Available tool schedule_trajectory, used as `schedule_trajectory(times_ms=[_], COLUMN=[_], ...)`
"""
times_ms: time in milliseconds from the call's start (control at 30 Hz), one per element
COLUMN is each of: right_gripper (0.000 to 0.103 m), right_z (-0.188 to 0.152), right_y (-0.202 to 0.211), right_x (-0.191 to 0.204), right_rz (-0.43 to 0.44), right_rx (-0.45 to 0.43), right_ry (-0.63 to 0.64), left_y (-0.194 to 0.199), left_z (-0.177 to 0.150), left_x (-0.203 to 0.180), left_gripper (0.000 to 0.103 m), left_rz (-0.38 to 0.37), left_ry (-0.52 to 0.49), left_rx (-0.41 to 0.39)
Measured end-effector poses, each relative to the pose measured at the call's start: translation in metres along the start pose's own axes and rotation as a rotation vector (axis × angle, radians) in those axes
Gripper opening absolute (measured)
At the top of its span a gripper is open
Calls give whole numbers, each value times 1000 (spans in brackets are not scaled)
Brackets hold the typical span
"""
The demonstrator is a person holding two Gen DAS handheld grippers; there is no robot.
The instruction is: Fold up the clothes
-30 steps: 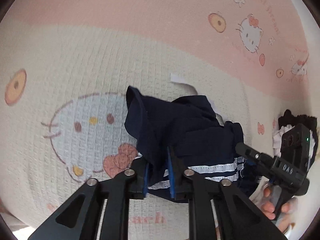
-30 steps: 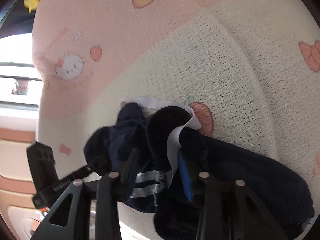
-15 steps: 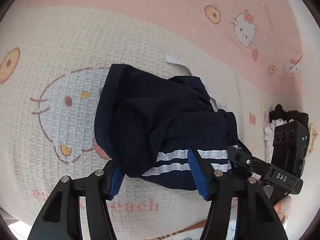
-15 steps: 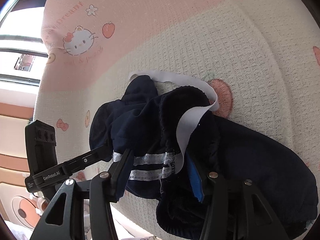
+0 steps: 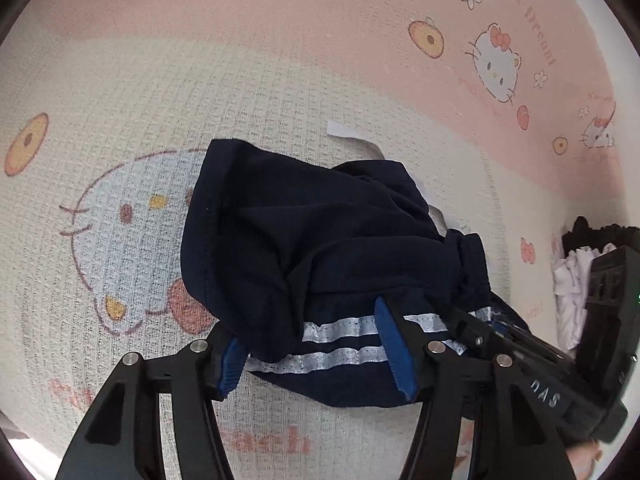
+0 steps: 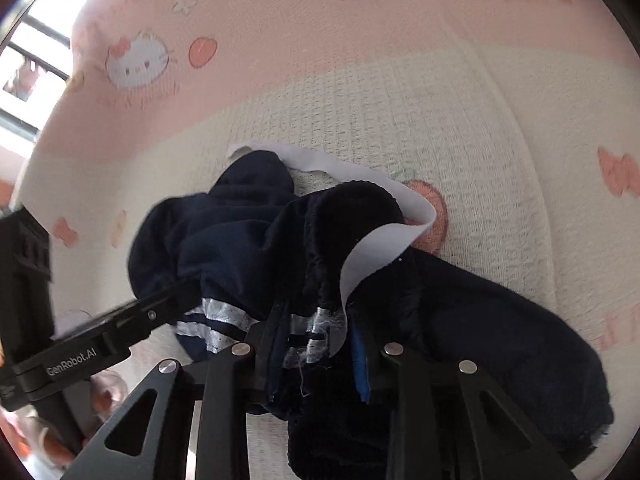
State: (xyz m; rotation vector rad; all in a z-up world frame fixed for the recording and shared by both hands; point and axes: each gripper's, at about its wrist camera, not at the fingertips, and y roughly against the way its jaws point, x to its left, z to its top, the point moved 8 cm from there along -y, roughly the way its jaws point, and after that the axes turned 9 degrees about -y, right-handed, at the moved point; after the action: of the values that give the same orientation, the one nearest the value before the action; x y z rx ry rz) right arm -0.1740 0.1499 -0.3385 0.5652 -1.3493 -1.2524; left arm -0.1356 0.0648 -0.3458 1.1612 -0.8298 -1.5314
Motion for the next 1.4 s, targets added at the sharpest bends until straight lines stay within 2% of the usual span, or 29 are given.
schedule_trajectory(times_ms=[67,167,267,333,467,633,700,767,900,933,967,1133,1233,1300,1367,1400], right_gripper=[26,23,21,21,16,11,11,11,10,10,10,10,11,12,26,38], right_z=[-1,0,2,3,4,8,10,11,19,21,23,31,28,26,23,22], right_y=[-1,-1,2,4,9,18,22,28,37,38,38,45,45,44,42,40], right_x=[5,3,-1,-3,-6,-12,-12,-16,-22,-24,-26,-41,-45,-44,-46,-48], right_rz=[-55,-69,-50,-33,-15,6,12,21,63,90,111,136,168,233,302,326], right_rx=[-14,-24,-28,-27,-33,-62,-73,-86,-110,-106,-106,-121,-90,-56,-32,-27], right_ry=[48,50,24,-1,-22,-30,-39,-52,-100,-122,-144,-211,-244,-274,-329,-357], left_y=[-2,-4,-4,-3,0,19,25,25,36,36,46,46,50,52,48,46], left_z=[0,-3,-5,-5,3,19,25,35,49,52,38,52,60,64,63,62], left_x=[-7,-15,-22,-26,-39,-55,-44,-48,-22,-20,-18,-14,-9,-7,-4,-2], left_gripper=[57,53,43,29,13,10,9,9,9,9,9,9,9,9,9,9], left_rz=[60,128,184,194,225,193,173,146,114,114,115,115,92,69,48,38], left_ry=[-46,-106,-155,-184,-251,-280,-263,-242,-209,-207,-209,-212,-216,-210,-193,-185], left_rx=[-18,-32,-41,-41,-51,-138,-153,-163,-158,-162,-165,-162,-173,-180,-140,-119])
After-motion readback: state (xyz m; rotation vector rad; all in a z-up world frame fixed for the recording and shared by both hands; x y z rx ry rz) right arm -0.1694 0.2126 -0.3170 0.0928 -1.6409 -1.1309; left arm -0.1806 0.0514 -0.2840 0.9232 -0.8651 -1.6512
